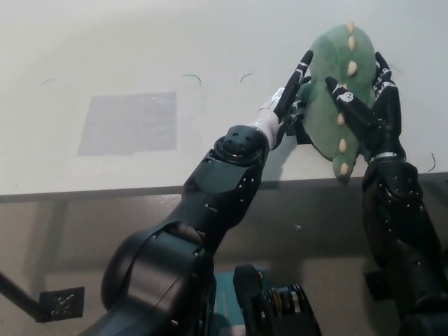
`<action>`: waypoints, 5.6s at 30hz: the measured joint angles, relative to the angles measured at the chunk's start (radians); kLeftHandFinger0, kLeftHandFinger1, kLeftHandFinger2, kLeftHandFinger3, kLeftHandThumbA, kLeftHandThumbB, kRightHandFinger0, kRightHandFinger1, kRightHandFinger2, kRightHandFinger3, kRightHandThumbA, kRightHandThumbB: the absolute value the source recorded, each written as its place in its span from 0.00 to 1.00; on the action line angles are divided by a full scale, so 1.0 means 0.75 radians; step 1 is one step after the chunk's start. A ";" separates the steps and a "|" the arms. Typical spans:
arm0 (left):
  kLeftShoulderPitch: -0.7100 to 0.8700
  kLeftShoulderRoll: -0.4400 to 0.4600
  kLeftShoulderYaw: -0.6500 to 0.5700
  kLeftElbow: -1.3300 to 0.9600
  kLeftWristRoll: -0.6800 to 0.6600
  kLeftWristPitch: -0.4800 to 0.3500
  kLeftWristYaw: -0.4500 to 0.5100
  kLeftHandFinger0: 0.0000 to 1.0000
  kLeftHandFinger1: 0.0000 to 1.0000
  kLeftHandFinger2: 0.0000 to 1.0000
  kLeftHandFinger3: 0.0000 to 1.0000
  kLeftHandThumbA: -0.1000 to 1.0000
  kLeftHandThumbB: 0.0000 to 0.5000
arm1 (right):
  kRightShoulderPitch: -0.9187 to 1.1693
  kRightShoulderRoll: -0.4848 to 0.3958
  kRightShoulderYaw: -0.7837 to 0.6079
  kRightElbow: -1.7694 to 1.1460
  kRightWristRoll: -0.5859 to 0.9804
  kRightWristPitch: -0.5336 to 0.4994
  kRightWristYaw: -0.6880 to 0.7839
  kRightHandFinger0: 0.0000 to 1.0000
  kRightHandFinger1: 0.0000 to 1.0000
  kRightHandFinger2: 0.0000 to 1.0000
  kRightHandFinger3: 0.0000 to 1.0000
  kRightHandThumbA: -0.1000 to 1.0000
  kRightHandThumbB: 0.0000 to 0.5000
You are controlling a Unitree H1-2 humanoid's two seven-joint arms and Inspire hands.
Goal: Use both hands to pick up a dinasour on the right side and move it to the left side
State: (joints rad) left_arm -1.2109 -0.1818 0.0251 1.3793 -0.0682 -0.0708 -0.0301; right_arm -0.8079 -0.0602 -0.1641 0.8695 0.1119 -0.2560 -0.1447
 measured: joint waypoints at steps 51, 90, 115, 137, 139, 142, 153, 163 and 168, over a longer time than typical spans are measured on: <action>0.581 0.214 0.113 -0.658 -0.050 -0.088 0.038 1.00 1.00 1.00 1.00 1.00 0.57 | -0.206 0.275 0.279 0.460 -0.036 -0.162 0.008 1.00 1.00 1.00 1.00 1.00 0.18; 0.994 0.309 0.270 -1.465 -0.156 0.075 0.117 1.00 1.00 1.00 1.00 1.00 0.54 | -0.308 0.449 0.538 0.393 -0.165 -0.151 0.084 1.00 1.00 1.00 1.00 1.00 0.28; 0.768 0.355 0.286 -1.075 -0.215 0.053 0.117 1.00 1.00 1.00 1.00 1.00 0.43 | -0.518 0.439 0.482 0.652 -0.171 -0.072 0.084 1.00 1.00 1.00 1.00 1.00 0.38; 0.688 0.395 0.270 -0.903 -0.244 0.021 0.094 1.00 1.00 1.00 1.00 1.00 0.59 | -0.553 0.435 0.411 0.671 -0.171 0.004 0.085 1.00 1.00 1.00 1.00 1.00 0.25; 0.689 0.401 0.268 -0.902 -0.243 0.029 0.093 1.00 1.00 1.00 1.00 1.00 0.65 | -0.553 0.430 0.404 0.671 -0.171 0.011 0.087 1.00 1.00 1.00 1.00 1.00 0.26; 0.689 0.419 0.267 -0.900 -0.242 0.035 0.090 1.00 1.00 1.00 1.00 1.00 0.66 | -0.553 0.411 0.385 0.668 -0.168 0.027 0.098 1.00 1.00 1.00 1.00 1.00 0.27; 0.729 0.533 0.253 -0.936 -0.240 0.048 0.032 1.00 1.00 1.00 1.00 1.00 0.63 | -0.533 0.310 0.345 0.599 -0.165 0.045 0.147 1.00 1.00 1.00 1.00 1.00 0.36; 0.837 0.605 0.242 -1.035 -0.240 0.052 -0.032 1.00 1.00 1.00 1.00 1.00 0.62 | -0.425 0.252 0.348 0.445 -0.172 -0.002 0.179 1.00 1.00 1.00 1.00 1.00 0.31; 0.898 0.630 0.252 -1.108 -0.240 0.050 -0.053 1.00 1.00 1.00 1.00 1.00 0.63 | -0.357 0.234 0.348 0.360 -0.174 -0.047 0.191 1.00 1.00 1.00 1.00 1.00 0.30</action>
State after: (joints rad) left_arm -0.5371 0.2905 0.2143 0.5484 -0.2479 -0.0330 -0.0695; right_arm -1.0760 0.1154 0.0969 1.1399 -0.0186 -0.2915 -0.0012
